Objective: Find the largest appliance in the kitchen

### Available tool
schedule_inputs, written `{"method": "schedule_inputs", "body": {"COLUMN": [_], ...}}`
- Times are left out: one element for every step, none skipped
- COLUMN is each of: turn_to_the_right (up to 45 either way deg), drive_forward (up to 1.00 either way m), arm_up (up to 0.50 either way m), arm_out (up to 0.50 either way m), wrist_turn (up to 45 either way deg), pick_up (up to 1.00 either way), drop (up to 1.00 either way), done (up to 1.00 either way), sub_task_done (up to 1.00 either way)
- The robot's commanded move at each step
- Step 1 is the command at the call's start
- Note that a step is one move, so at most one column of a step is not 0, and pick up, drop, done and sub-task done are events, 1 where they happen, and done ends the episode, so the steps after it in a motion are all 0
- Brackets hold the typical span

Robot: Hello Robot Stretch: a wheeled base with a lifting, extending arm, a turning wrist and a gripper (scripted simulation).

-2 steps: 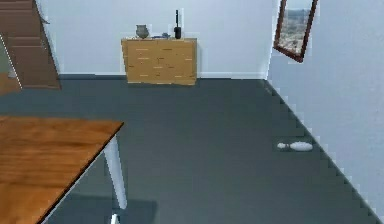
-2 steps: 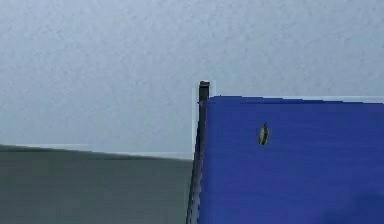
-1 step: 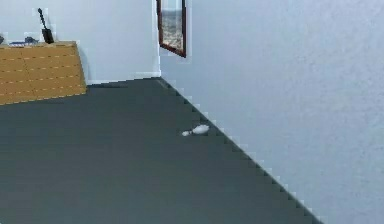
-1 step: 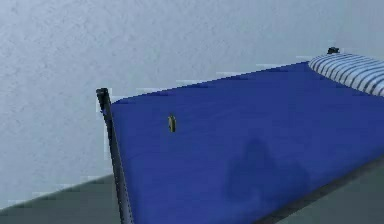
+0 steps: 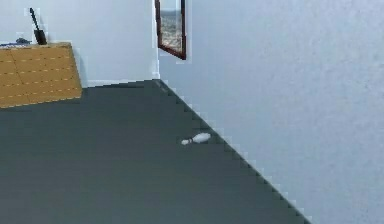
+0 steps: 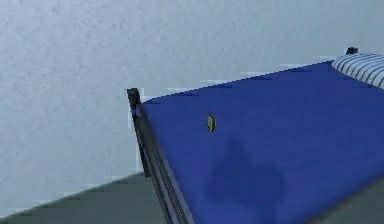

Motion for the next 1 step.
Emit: {"method": "schedule_inputs", "body": {"turn_to_the_right": [-9.0], "drive_forward": [0.00], "arm_up": [0.00], "arm_out": [0.00], "wrist_turn": [0.0], "pick_up": [0.00], "drop": [0.00], "done": [0.00], "sub_task_done": [0.00]}}
